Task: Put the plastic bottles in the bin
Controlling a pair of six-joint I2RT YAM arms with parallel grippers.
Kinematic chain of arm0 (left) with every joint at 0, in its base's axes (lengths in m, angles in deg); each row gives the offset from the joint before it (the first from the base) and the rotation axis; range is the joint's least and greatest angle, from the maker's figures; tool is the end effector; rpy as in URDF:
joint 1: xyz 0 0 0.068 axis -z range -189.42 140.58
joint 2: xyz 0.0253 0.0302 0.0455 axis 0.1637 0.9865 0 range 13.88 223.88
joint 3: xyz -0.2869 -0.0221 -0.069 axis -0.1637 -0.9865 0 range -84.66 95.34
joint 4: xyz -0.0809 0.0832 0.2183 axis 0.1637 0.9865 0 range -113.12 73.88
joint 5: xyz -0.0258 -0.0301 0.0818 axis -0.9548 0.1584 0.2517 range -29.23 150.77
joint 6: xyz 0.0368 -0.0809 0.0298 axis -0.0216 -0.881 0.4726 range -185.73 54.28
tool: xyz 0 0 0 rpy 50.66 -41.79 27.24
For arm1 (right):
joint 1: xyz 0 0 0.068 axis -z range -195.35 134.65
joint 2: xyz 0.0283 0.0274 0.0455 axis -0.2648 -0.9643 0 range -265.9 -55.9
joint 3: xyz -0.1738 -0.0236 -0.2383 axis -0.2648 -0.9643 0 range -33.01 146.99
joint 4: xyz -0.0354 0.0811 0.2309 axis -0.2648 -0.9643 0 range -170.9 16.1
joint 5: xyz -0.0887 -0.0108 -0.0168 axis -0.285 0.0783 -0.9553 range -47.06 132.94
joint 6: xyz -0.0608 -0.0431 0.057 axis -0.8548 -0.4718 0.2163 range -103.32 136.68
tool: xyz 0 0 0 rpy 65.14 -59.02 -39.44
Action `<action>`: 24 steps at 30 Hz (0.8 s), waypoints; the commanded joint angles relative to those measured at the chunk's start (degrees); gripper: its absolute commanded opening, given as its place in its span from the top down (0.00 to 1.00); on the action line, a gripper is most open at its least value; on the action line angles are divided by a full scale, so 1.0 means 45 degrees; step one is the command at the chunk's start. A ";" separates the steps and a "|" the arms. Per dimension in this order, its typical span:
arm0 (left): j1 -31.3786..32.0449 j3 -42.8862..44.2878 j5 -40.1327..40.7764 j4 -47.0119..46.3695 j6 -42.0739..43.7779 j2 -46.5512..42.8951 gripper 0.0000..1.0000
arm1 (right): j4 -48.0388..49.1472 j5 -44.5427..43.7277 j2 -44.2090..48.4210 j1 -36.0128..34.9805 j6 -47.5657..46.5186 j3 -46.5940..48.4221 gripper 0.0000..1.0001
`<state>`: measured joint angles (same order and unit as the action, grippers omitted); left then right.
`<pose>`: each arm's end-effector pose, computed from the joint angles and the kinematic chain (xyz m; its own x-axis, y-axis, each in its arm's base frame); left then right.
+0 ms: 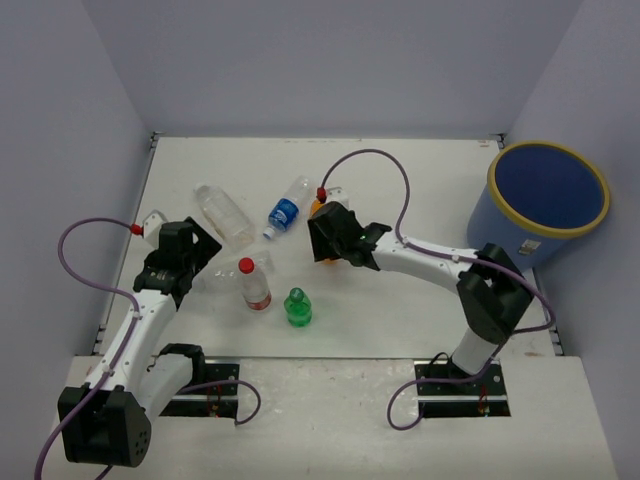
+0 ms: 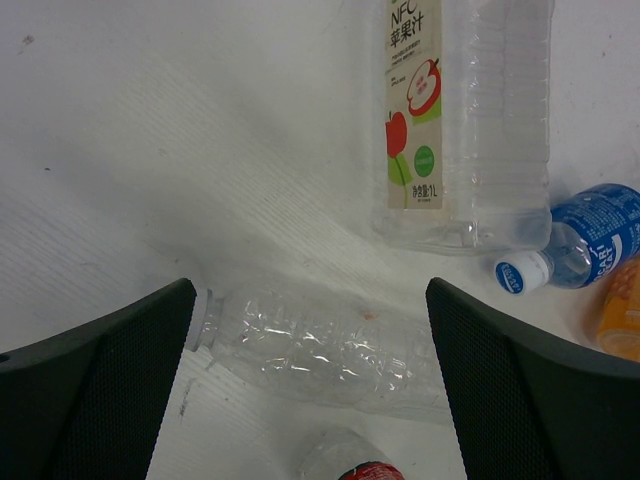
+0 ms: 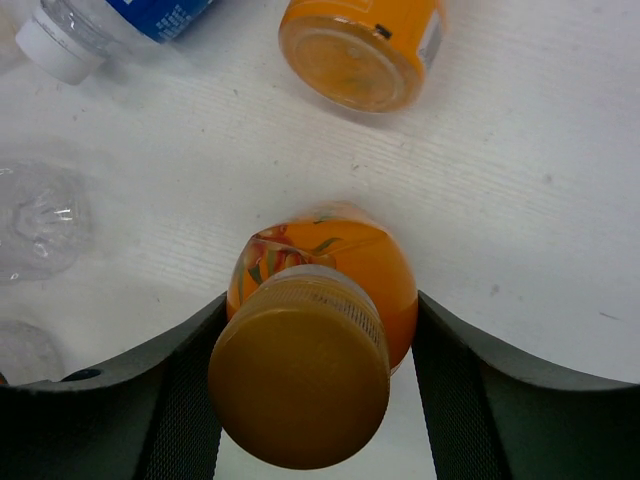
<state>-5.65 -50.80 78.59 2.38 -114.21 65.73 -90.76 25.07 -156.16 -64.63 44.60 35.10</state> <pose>0.1927 0.0133 0.2196 -0.3362 -0.6922 -0.6386 -0.6195 0.6732 -0.4036 0.2801 0.2856 0.2085 -0.7114 -0.1433 -0.6880 -0.2907 0.9513 0.1025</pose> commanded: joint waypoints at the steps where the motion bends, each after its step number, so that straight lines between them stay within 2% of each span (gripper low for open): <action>1: -0.0018 0.0453 0.0161 0.0250 -0.0035 -0.0195 0.00 | -0.0315 -0.2625 0.3268 -0.0108 -0.0536 -0.0194 0.56; 2: -0.0018 0.0570 0.0150 0.0286 0.0019 -0.0220 0.00 | -0.0347 -0.3269 0.3546 -0.0041 -0.0840 -0.0205 0.57; 4: -0.0018 0.0984 0.0118 0.0488 0.0137 -0.0488 0.00 | -0.0515 -0.4749 0.5519 0.0603 -0.1707 -0.0253 0.59; 9: -0.0018 0.1600 -0.0483 0.0450 0.0669 -0.1307 0.00 | -0.0500 -0.4988 0.8606 0.4358 -0.2249 -0.0130 0.60; 12: -0.0018 0.2024 -0.1229 0.0245 0.1274 -0.1816 0.00 | -0.0493 -0.5822 0.9512 0.6294 -0.2555 0.0165 0.56; 15: -0.0018 0.2102 -0.3069 -0.0608 0.2247 -0.2310 0.00 | -0.0528 -0.6921 0.9684 0.8067 -0.2688 0.0305 0.54; 17: -0.0018 0.2103 -0.4776 -0.1213 0.2677 -0.2552 0.00 | -0.0698 -0.6989 0.9643 0.9454 -0.2597 0.0220 0.54; 18: -0.0018 0.2121 -0.4839 -0.1233 0.2836 -0.2613 0.00 | -0.0707 -0.6748 0.9606 0.9926 -0.2518 0.0179 0.53; 22: -0.0018 0.2221 -0.6109 -0.1839 0.3146 -0.2969 0.00 | -0.1314 -0.5610 0.9446 1.1776 -0.1636 -0.0057 0.43; 24: -0.0018 0.2409 -0.6442 -0.1885 0.3315 -0.2969 0.00 | -0.1580 -0.5488 0.9264 1.2271 -0.1341 0.0041 0.28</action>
<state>-5.63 -43.47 57.79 -1.79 -103.35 53.10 -95.23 -0.87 -113.54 -13.50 35.13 35.00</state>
